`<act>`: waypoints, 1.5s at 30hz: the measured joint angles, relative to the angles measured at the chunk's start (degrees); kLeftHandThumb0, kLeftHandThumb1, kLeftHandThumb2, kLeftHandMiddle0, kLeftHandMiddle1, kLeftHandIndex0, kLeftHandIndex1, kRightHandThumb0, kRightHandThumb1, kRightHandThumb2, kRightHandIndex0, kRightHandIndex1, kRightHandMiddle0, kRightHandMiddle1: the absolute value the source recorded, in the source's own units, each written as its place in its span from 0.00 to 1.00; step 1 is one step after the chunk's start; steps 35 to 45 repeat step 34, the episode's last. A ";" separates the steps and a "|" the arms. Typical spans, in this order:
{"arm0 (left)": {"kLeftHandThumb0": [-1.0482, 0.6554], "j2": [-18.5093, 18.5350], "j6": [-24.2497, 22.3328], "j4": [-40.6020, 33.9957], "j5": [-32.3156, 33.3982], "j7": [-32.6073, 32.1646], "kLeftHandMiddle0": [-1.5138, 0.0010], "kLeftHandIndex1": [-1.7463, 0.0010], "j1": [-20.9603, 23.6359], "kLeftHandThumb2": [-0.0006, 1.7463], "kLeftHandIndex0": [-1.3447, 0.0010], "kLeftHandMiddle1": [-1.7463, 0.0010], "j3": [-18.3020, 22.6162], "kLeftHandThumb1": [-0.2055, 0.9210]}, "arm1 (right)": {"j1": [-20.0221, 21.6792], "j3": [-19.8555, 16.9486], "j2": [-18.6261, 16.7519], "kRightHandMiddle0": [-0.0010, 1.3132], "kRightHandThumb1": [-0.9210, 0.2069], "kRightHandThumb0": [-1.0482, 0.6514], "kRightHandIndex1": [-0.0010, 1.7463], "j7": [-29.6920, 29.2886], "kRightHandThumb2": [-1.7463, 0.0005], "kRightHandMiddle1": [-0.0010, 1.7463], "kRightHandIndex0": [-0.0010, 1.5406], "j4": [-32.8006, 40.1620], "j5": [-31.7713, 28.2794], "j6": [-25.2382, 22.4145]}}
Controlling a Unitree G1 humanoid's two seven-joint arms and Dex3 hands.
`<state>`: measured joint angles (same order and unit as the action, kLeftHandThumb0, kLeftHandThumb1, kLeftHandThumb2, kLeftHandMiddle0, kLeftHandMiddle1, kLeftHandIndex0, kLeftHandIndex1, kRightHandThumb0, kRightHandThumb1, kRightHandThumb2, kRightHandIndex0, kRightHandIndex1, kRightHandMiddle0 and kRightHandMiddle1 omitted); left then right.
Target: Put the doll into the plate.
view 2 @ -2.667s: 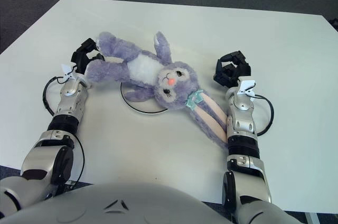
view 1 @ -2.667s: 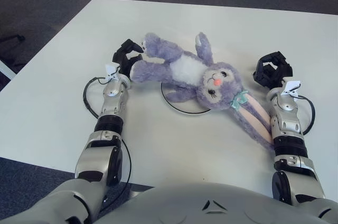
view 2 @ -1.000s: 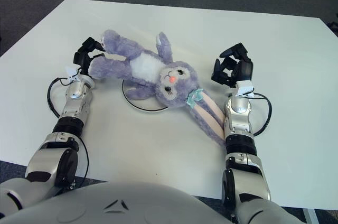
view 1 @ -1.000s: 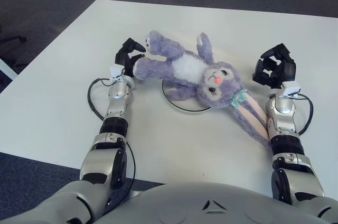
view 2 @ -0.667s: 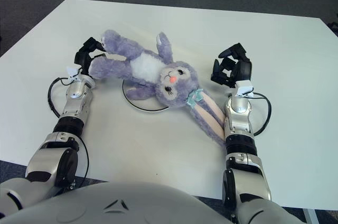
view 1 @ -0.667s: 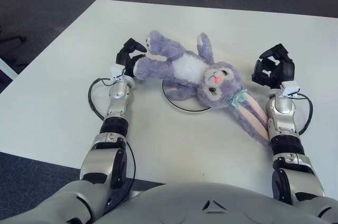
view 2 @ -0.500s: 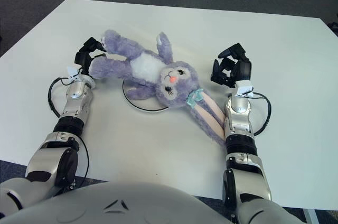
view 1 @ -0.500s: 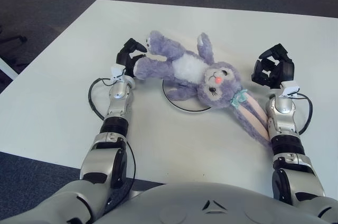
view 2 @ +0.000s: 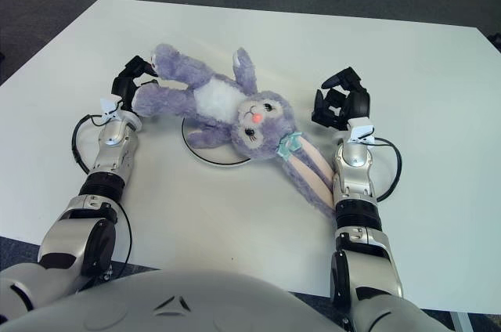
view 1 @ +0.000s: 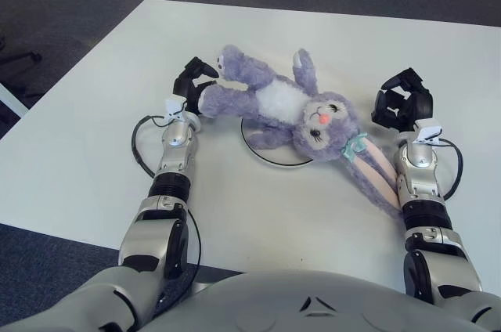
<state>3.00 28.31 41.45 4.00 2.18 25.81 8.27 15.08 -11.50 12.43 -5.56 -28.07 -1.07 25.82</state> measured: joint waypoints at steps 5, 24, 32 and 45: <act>0.34 0.02 -0.14 0.05 0.01 0.00 0.17 0.00 0.04 0.73 0.57 0.00 0.00 0.50 | -0.10 0.00 -0.01 0.42 0.47 0.35 1.00 0.07 0.30 1.00 0.71 0.24 0.00 -0.56; 0.33 -0.19 -1.82 -0.06 0.05 -1.38 0.19 0.00 0.10 0.75 0.54 0.00 0.51 0.46 | -0.47 0.01 0.00 0.43 0.48 0.35 1.00 0.09 0.29 1.00 0.72 1.05 0.06 -1.62; 0.34 -0.18 -2.25 -0.06 -0.03 -1.99 0.19 0.00 0.13 0.74 0.56 0.00 0.52 0.49 | -0.48 0.01 0.00 0.43 0.48 0.34 1.00 0.20 0.29 1.00 0.72 1.06 0.08 -1.62; 0.34 -0.18 -2.34 -0.06 -0.03 -2.03 0.19 0.00 0.14 0.73 0.56 0.00 0.51 0.49 | -0.49 0.01 0.00 0.43 0.48 0.35 1.00 0.20 0.29 1.00 0.72 1.10 0.08 -1.64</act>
